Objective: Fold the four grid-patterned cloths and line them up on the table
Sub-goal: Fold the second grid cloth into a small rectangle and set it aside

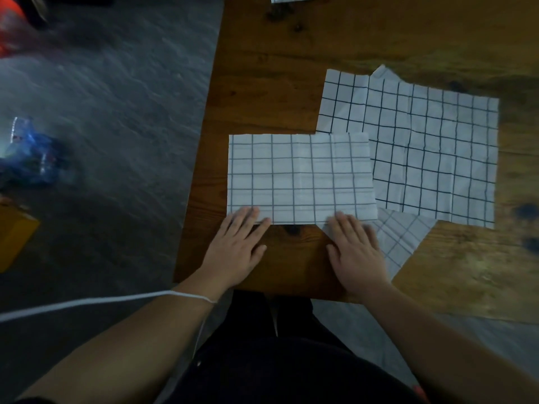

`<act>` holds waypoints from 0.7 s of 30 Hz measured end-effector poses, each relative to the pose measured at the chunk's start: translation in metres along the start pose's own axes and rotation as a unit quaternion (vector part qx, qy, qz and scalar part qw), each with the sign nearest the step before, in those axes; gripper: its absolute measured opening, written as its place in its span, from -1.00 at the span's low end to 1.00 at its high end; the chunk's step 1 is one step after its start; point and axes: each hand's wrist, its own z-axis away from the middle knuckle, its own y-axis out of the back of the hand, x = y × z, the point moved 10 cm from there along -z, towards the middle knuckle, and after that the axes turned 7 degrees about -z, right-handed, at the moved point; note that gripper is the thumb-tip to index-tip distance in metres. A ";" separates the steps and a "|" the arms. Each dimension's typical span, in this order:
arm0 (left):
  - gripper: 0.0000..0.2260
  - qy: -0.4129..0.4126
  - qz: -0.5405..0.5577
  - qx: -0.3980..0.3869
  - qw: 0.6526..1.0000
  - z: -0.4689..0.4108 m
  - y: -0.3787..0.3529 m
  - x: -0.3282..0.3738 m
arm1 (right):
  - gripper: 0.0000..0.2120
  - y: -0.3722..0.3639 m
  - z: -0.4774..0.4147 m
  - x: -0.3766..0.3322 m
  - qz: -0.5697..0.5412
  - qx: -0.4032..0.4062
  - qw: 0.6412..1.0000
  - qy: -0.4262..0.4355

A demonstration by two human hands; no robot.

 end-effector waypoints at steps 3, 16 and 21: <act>-0.44 0.028 -0.016 -0.032 0.999 0.020 -0.007 -0.028 | -0.42 0.004 0.014 0.033 -0.012 -0.006 0.997 -0.071; -0.43 -0.011 0.014 -0.027 0.999 -0.017 0.001 0.054 | -0.45 0.007 -0.005 0.010 -0.005 -0.013 1.000 0.005; -0.45 -0.035 0.014 -0.032 0.999 -0.010 0.000 0.039 | -0.44 0.020 0.012 0.046 -0.013 0.007 0.999 -0.050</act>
